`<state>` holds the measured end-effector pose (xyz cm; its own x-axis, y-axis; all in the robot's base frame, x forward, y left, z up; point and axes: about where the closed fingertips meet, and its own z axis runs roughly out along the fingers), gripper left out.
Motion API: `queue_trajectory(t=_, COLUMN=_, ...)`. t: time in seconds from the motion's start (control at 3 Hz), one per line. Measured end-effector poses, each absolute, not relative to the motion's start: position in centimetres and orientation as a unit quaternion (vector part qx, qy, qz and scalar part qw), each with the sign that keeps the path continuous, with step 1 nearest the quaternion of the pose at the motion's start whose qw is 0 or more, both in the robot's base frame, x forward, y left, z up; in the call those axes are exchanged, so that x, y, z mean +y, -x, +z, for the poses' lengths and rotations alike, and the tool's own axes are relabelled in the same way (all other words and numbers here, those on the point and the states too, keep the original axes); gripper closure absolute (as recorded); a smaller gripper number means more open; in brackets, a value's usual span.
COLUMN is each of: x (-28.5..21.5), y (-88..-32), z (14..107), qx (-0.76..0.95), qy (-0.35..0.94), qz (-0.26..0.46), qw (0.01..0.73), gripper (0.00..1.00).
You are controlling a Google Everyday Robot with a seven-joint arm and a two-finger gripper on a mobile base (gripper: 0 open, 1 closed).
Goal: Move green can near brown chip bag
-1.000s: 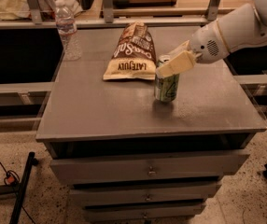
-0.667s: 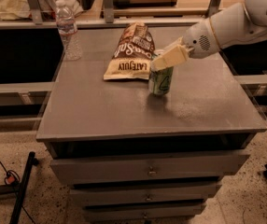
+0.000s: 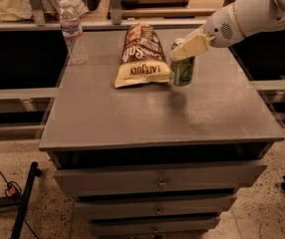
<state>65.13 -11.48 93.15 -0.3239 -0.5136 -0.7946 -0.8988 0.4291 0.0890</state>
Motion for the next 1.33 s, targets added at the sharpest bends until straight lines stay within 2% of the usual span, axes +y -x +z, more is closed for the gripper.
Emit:
queue_trajectory(t=0.67, x=-15.1, y=-67.5, z=93.8, qx=0.775, qy=0.444, qz=0.225, qw=0.390, gripper=1.00)
queue_trajectory(t=1.0, x=-15.1, y=-68.7, z=93.5, qx=0.771, qy=0.427, qz=0.229, qw=0.413, gripper=0.84)
queue_trajectory(t=1.33, x=-14.8, y=-69.4, z=92.9, qx=0.770, qy=0.414, qz=0.235, qw=0.424, gripper=0.61)
